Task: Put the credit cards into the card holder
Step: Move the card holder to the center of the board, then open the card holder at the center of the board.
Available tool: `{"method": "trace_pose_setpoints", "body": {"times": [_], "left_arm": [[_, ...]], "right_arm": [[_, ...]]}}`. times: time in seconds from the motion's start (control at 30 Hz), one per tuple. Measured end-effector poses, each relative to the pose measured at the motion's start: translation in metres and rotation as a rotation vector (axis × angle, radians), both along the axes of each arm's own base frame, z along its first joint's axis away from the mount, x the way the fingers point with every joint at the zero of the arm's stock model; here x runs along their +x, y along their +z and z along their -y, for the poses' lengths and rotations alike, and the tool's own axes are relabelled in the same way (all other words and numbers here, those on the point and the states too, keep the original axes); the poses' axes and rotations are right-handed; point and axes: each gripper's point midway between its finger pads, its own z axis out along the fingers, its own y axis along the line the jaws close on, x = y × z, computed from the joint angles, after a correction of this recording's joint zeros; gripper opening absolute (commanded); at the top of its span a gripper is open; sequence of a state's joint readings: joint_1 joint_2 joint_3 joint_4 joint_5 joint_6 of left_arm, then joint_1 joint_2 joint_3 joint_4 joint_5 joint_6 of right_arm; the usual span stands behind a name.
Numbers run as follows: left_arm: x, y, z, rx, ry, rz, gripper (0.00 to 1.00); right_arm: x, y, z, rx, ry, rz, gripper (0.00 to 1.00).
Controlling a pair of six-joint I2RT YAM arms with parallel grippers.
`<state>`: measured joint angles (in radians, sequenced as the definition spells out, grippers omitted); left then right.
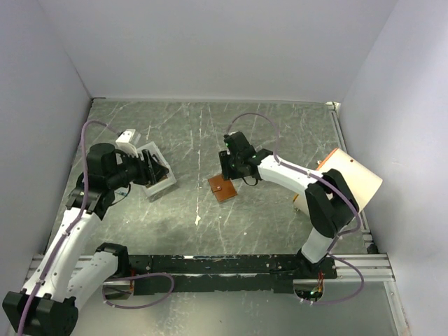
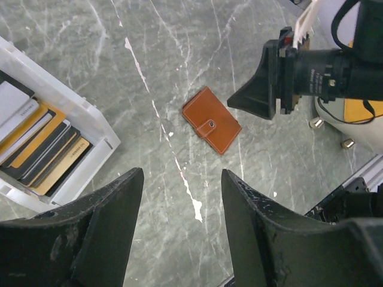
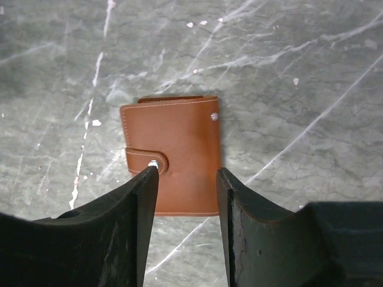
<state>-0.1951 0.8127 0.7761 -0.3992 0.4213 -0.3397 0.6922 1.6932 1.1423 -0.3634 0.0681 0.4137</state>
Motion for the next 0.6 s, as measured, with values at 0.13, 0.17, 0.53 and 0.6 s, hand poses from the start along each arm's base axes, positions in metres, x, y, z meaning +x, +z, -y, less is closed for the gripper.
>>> {"method": "trace_pose_setpoints", "body": {"times": [0.13, 0.17, 0.53, 0.6], "left_arm": [[-0.004, -0.003, 0.009, -0.015, -0.027, -0.042, 0.6], [-0.005, -0.005, 0.013, -0.019, -0.036, -0.052, 0.59], [-0.033, -0.048, 0.072, 0.052, -0.165, -0.233, 0.48], [-0.034, -0.055, 0.077, 0.062, -0.164, -0.258, 0.46]], "right_arm": [[0.002, -0.016, 0.006, 0.012, 0.006, -0.066, 0.46], [0.001, -0.022, 0.007, 0.009, 0.01, -0.084, 0.46], [-0.017, -0.053, 0.016, 0.019, 0.03, -0.18, 0.41], [-0.019, -0.058, 0.014, 0.036, 0.033, -0.193, 0.36]]}}
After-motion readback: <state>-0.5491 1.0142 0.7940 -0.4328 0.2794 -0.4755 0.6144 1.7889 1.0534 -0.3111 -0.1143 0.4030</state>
